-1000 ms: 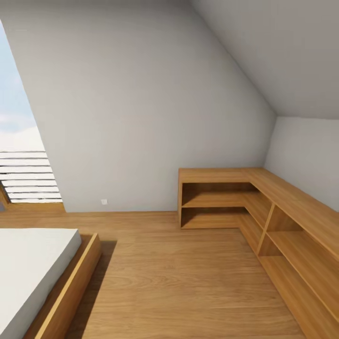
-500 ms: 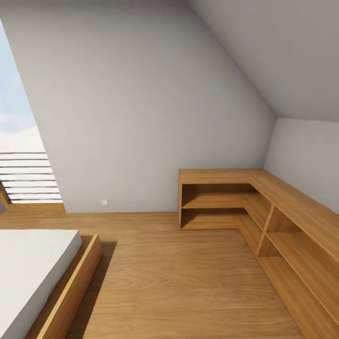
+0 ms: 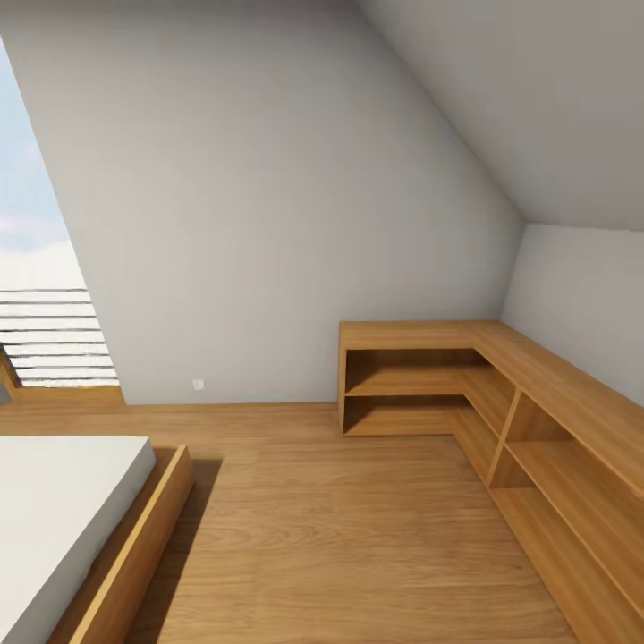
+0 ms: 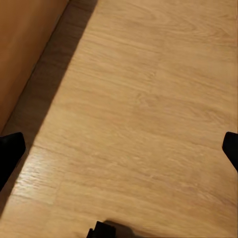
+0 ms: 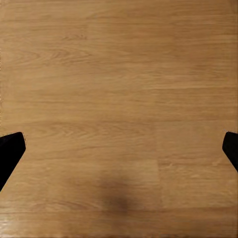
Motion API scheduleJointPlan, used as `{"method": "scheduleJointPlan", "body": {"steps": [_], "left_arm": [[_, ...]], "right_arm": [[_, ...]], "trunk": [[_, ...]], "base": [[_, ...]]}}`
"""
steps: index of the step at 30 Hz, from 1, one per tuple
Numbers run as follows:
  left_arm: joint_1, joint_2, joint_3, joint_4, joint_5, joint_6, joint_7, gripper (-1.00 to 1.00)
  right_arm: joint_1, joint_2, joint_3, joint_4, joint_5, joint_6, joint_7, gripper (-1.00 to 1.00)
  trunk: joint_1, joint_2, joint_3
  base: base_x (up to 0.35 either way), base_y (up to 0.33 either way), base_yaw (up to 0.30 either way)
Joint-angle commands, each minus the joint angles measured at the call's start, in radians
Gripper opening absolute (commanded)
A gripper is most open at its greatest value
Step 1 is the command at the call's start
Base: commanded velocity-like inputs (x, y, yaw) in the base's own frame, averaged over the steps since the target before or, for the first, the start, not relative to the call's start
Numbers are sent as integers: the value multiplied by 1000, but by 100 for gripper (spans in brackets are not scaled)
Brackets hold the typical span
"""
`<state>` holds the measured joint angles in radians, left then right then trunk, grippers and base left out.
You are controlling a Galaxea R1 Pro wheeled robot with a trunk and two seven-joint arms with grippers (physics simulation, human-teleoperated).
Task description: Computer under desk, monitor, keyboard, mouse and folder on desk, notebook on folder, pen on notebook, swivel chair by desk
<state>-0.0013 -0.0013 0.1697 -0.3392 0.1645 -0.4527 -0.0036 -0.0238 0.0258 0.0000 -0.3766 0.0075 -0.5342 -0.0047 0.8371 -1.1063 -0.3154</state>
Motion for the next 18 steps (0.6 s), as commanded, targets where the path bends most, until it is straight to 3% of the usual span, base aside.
{"method": "scheduleJointPlan", "body": {"steps": [1,10,18], "left_arm": [[0,0,0,4,6,-10,-1,100],[0,3,2,26,7,-39,0,100],[0,3,2,42,6,-41,1,100]], "right_arm": [[-1,1,1,3,1,-4,0,100],[-1,17,3,16,0,-14,4,100],[-1,18,0,27,-1,-15,1,100]], "trunk": [[0,-1,-1],[0,-1,-1],[0,-1,-2]], "base": [[0,0,0],[0,0,19],[0,0,221]]}}
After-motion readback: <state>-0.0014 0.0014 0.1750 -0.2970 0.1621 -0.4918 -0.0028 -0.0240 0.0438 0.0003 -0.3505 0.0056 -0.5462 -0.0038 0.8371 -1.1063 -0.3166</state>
